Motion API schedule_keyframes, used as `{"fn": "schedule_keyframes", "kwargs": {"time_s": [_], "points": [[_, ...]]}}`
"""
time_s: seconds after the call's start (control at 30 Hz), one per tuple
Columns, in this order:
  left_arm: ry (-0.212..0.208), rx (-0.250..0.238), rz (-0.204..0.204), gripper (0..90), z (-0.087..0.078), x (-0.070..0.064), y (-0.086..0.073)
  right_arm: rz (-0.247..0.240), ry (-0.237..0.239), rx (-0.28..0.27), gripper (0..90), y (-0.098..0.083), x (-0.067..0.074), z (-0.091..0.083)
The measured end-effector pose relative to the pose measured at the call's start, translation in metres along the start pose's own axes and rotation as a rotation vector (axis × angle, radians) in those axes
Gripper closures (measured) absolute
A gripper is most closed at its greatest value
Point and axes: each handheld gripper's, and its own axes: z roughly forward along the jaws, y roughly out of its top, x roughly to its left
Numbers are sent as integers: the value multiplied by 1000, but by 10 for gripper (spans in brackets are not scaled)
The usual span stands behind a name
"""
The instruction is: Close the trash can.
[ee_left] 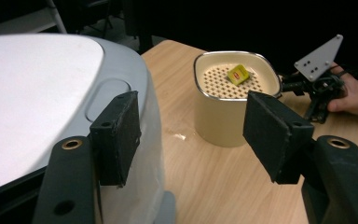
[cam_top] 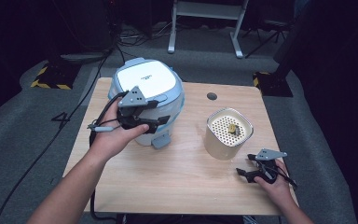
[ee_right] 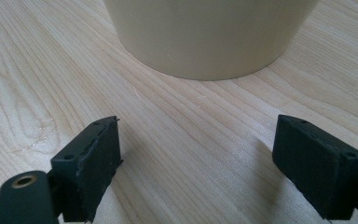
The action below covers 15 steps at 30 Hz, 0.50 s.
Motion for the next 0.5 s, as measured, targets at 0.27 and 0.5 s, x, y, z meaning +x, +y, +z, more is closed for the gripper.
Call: {"fn": "schedule_keyframes", "kwargs": {"time_s": [0.27,0.5], "points": [[-24,20,-10,365,5,-5,-30,0,0,0,153,0,0,0],[-28,29,-43,363,10,-5,-60,0,0,0,153,0,0,0]]}}
